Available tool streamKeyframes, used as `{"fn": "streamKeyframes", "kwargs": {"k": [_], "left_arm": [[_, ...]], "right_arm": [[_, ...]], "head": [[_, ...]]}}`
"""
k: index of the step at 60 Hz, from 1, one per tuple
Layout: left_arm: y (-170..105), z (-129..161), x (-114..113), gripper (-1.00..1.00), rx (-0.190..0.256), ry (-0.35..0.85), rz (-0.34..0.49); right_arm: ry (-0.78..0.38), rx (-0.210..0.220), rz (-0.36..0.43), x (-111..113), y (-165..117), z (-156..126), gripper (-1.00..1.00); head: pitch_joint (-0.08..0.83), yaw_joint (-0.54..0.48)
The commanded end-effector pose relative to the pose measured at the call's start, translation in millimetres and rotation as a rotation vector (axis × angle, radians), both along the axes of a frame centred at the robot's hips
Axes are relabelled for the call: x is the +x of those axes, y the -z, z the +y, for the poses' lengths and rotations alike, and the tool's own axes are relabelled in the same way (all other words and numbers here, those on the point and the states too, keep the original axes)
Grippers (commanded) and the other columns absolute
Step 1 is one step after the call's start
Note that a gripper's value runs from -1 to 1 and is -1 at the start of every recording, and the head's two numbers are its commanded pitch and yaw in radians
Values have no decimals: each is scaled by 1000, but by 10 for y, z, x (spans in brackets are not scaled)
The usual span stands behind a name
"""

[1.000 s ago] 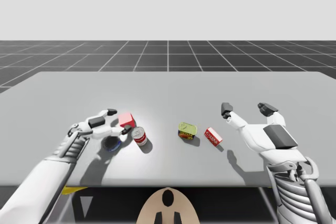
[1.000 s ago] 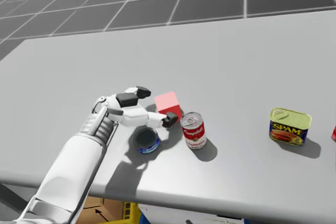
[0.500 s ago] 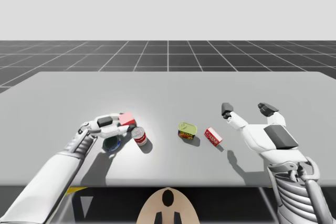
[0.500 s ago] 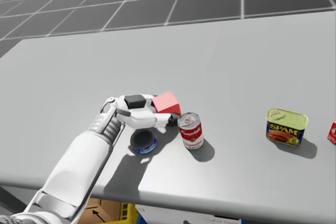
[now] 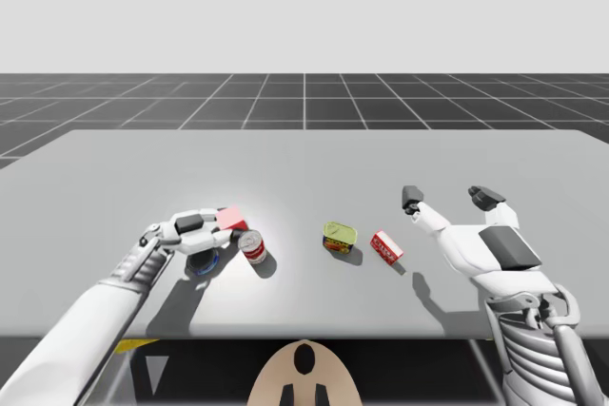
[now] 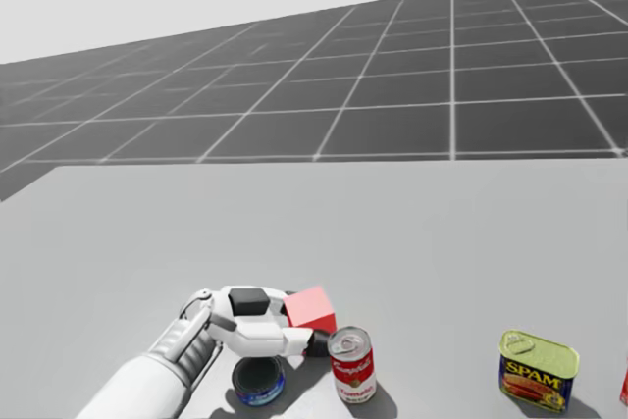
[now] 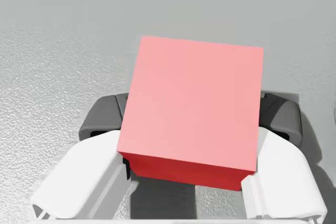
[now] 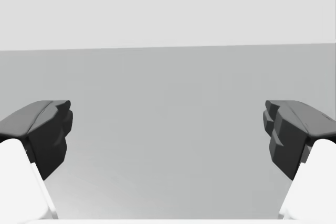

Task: Find the red cube and pick it up.

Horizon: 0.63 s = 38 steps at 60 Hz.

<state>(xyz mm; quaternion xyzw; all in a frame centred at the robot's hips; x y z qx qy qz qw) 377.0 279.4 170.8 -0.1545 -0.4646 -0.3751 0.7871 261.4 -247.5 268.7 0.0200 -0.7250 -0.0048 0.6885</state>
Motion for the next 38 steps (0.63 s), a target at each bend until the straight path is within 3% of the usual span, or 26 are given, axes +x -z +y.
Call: {"fn": "streamKeyframes", "kwargs": {"k": [1,6,38], "left_arm": [[-95,52,-25,1000,5,-32,-19],[-304,82,-28,1000,-31,-55,-60],[-1991,-39,-389,1000,-103,-105,-486]], "right_arm": [[0,3,-2,3,4,-5,-1000],[-6,4,-3,5,4,-11,-1000],[-52,-28,-20,-1,31,-20,-1000]], "head": [[305,299],[297,302],[267,308]]}}
